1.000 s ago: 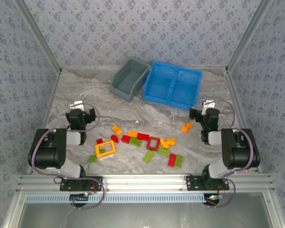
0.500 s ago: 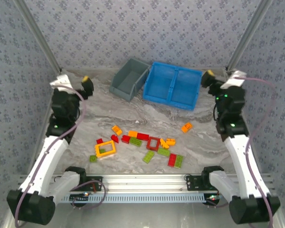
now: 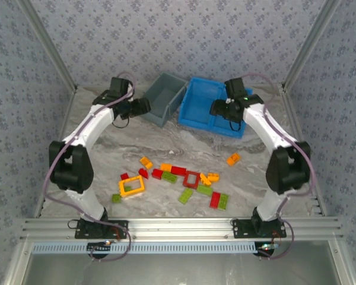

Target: Sort the legos into containers by color

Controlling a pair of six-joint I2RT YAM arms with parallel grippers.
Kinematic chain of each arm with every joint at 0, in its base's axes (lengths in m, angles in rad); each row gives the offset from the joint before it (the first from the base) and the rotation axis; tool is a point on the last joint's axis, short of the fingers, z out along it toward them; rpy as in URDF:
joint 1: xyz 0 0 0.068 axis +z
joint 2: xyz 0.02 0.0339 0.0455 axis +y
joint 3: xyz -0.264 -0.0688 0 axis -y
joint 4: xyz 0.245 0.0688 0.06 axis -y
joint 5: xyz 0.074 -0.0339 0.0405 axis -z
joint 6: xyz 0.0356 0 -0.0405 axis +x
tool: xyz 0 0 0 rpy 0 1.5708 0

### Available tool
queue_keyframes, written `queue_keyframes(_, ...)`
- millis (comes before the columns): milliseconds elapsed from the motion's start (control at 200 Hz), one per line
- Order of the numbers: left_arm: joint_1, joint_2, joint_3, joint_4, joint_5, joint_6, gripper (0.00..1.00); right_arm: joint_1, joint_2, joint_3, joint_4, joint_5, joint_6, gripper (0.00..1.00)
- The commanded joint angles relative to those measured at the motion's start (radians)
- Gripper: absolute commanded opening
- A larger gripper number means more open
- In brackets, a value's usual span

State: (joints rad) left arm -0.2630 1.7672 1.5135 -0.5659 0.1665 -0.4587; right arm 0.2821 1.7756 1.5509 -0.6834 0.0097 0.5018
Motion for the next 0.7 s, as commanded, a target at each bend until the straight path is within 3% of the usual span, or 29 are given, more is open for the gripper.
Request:
queue_keyframes(0, -0.012, 0.024, 0.106, -0.04, 0.046, -0.004, 0.74, 0.017, 0.094, 0.151, -0.098, -0.006, 0.023, 0.76)
queue_keyframes(245, -0.03, 0.146, 0.165, -0.014, 0.058, -0.003, 0.71, 0.011, 0.309, 0.331, -0.15, 0.03, 0.035, 0.68)
queue_keyframes(460, -0.037, 0.22, 0.224, -0.01, 0.069, -0.009, 0.63, 0.009, 0.406, 0.424, -0.214, 0.079, 0.035, 0.43)
queue_keyframes(700, -0.056, 0.291, 0.287, -0.006, 0.07, -0.02, 0.56, 0.027, 0.385, 0.375, -0.224, 0.12, 0.019, 0.2)
